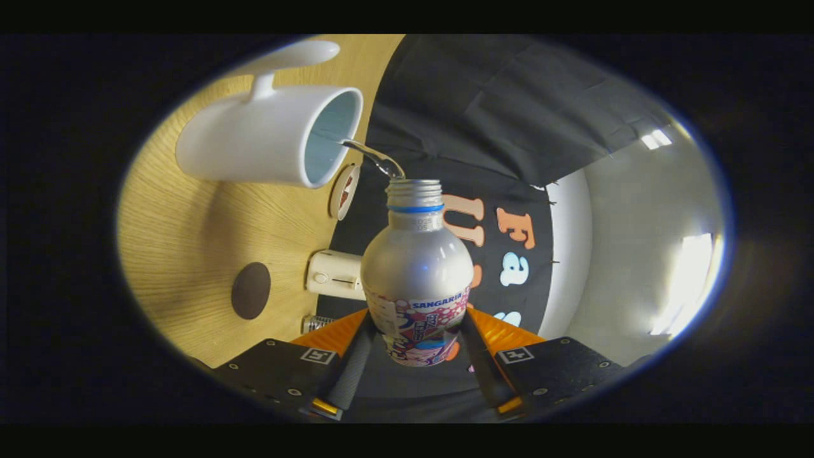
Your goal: Take the bottle from table, then pour the juice into the cup, finally place the bottle on the coaster
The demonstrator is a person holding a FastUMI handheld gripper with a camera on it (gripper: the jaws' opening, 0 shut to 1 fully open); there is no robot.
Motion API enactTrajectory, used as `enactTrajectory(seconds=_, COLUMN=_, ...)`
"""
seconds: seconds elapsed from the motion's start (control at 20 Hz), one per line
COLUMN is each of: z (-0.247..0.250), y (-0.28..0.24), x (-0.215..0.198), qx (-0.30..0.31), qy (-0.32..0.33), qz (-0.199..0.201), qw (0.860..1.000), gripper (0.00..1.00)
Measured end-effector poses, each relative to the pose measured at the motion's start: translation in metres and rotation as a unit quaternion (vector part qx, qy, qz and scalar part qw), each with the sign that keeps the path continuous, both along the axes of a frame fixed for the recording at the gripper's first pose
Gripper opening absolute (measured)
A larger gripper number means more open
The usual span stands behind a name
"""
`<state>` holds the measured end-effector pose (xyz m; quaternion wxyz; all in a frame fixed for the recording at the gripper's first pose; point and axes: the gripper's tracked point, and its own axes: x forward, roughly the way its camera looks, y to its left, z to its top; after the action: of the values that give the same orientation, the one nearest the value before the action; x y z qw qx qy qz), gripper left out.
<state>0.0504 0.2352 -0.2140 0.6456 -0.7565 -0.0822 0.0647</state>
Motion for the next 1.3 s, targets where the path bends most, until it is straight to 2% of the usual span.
enactTrajectory(seconds=1.3, z=0.0082, y=0.0034, x=0.0071, qx=-0.047, qy=-0.027, qz=0.02, qw=0.998, gripper=0.77)
